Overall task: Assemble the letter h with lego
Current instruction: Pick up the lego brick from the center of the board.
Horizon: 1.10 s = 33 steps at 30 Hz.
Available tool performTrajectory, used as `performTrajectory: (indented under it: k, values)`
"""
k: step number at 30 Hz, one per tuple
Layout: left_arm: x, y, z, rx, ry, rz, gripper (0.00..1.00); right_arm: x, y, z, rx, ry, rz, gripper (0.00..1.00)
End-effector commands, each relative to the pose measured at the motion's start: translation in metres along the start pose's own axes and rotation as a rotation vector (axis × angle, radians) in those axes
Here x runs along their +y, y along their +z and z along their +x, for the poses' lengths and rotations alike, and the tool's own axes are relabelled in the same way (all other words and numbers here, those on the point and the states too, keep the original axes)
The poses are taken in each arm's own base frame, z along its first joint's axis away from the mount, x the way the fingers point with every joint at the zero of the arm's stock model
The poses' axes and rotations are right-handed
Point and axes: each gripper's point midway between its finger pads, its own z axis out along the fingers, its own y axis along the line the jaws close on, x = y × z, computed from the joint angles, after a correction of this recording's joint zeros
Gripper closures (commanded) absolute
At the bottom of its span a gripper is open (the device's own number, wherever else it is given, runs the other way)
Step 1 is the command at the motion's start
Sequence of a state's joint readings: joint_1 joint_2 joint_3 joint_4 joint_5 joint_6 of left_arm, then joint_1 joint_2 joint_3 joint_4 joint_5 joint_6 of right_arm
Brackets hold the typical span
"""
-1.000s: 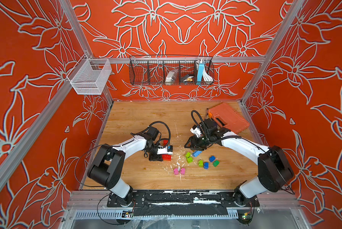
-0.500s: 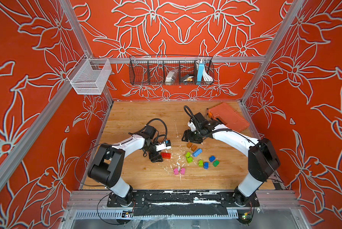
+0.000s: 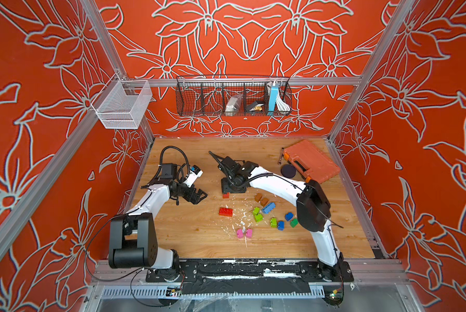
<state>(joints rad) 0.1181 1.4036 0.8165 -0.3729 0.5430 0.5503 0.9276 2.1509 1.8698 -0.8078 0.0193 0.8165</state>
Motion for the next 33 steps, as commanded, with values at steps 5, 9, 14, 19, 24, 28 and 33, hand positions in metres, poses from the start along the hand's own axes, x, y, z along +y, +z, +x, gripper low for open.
performTrajectory:
  k: [5,9,14,19,24,28,33]
  values:
    - [0.084,-0.024,-0.012,-0.094,-0.218,-0.463,0.01,-0.007,0.02,-0.004,-0.02,-0.071,0.177,0.41]
    - [0.115,-0.037,-0.001,-0.076,-0.291,-0.656,0.01,-0.007,0.031,-0.002,-0.004,-0.081,0.209,0.46]
    - [0.116,-0.04,0.002,-0.081,-0.323,-0.65,0.01,-0.007,0.04,-0.002,-0.003,-0.07,0.218,0.55]
    - [0.108,-0.037,0.0,-0.081,-0.328,-0.603,0.01,-0.005,0.048,-0.002,0.002,-0.045,0.207,0.65]
    - [0.107,-0.035,0.002,-0.065,-0.32,-0.588,0.01,-0.001,0.046,0.001,0.02,-0.025,0.179,0.72]
    - [0.108,-0.034,0.003,-0.056,-0.316,-0.594,0.01,0.005,0.031,0.004,0.045,-0.046,0.142,0.72]
    - [0.108,-0.034,0.005,-0.052,-0.308,-0.598,0.01,0.011,0.005,0.001,0.012,-0.16,0.092,0.72]
